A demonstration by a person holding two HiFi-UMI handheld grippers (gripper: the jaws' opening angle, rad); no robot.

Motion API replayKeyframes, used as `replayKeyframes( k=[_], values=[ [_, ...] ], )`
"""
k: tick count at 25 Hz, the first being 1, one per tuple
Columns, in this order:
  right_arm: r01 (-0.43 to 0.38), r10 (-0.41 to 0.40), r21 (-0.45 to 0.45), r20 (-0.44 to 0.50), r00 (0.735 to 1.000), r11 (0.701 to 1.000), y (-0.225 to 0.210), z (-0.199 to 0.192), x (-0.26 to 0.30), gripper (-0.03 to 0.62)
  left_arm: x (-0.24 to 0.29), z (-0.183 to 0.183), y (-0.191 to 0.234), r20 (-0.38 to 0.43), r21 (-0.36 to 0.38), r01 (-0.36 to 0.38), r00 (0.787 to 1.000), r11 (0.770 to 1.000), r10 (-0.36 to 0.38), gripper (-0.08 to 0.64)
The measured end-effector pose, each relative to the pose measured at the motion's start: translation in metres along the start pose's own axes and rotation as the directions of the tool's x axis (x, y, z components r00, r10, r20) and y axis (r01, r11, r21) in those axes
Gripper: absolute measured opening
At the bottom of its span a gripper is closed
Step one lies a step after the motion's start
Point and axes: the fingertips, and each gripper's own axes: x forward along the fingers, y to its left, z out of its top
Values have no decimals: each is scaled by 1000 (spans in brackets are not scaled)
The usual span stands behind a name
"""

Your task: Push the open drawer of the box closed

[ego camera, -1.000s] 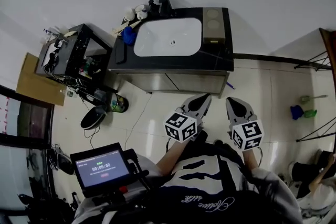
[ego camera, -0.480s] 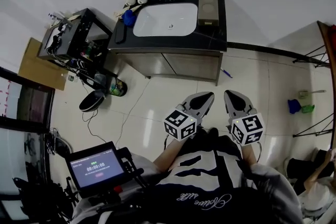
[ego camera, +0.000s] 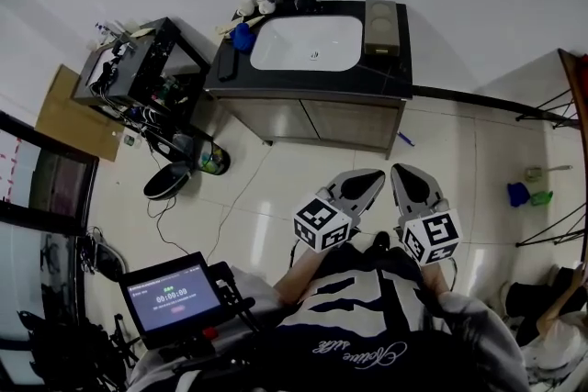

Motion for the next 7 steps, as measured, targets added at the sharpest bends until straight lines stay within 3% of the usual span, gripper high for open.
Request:
replayKeyframes(
  k=[7],
  values=[
    [8,-8,13,-3,1000,1000,18,-17,10,-3,-31,-23,21,-13,-26,-47,999,999,47,0]
  ],
)
